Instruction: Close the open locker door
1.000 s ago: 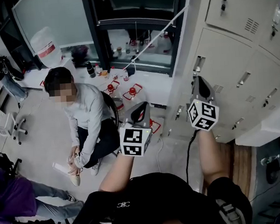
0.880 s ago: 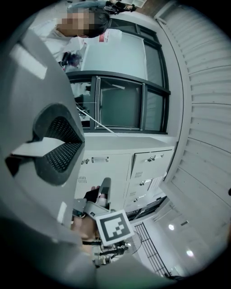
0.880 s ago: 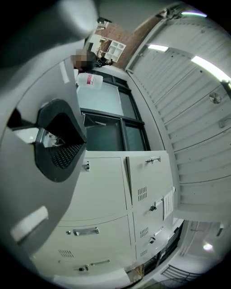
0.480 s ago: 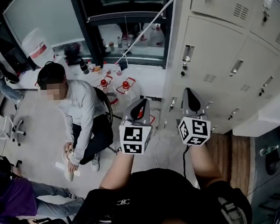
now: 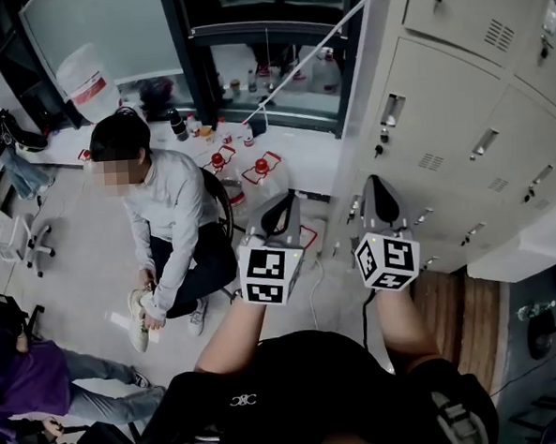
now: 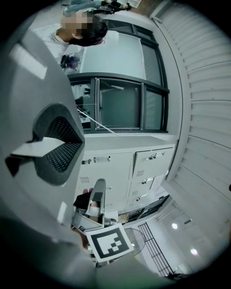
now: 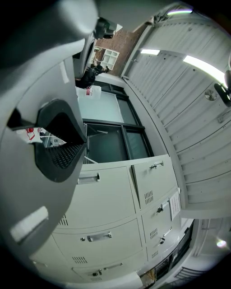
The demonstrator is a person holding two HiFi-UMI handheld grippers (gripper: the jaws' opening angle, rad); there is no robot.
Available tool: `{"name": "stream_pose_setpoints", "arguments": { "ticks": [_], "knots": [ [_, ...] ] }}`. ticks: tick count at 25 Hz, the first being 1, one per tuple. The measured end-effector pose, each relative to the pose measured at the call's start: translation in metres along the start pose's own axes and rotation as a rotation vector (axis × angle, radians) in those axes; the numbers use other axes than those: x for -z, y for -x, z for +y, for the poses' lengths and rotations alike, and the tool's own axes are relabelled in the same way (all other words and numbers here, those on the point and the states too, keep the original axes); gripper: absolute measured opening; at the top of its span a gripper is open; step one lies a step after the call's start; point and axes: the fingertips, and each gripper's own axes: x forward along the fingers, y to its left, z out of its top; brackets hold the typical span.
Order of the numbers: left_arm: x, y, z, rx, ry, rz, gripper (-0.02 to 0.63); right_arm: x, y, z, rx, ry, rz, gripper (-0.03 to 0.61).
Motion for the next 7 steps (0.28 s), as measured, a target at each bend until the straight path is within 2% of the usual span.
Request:
{"name": "stream_pose_setpoints", "arguments": {
  "ticks": [7],
  "knots": [
    [0.0, 0.012, 0.032, -0.001, -0.008, -0.012, 0.0, 0.001, -0.011, 0.04, -0.021, 0.007, -0.012, 0.009]
  ]
}}
